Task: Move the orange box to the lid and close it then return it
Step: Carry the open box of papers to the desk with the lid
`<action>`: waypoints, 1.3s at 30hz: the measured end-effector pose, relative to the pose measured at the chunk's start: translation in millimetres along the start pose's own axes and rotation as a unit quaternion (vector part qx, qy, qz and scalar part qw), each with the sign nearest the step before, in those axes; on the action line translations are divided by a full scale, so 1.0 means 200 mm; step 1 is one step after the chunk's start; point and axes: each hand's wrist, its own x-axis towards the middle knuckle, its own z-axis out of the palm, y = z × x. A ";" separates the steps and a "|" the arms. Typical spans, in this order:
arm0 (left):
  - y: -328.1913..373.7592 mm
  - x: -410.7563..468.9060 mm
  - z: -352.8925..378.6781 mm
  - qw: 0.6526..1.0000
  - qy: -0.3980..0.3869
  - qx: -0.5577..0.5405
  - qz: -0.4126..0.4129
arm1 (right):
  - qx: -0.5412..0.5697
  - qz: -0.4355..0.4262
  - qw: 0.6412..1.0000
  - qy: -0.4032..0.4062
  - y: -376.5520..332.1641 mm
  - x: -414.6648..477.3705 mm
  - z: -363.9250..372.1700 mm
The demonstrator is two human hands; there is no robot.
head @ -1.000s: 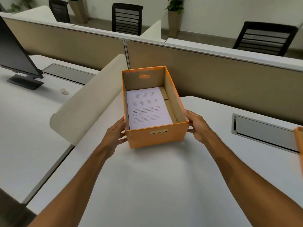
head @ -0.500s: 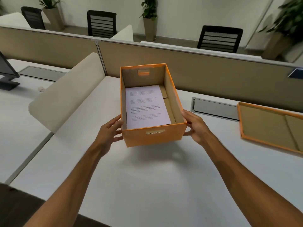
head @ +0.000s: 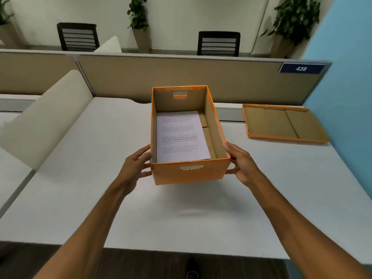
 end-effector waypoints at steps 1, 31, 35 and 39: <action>-0.01 -0.04 0.02 1.000 -0.007 0.000 0.002 | 0.003 -0.003 1.000 0.005 0.02 -0.06 -0.02; -0.41 -0.58 0.22 0.997 -0.062 0.012 -0.051 | 0.006 0.035 0.994 0.100 0.55 -0.74 -0.19; -0.41 -0.58 0.24 0.997 -0.054 0.020 -0.048 | -0.007 0.039 0.994 0.101 0.55 -0.74 -0.20; -0.41 -0.58 0.24 0.998 -0.034 0.046 -0.036 | -0.040 0.027 0.992 0.119 0.53 -0.74 -0.22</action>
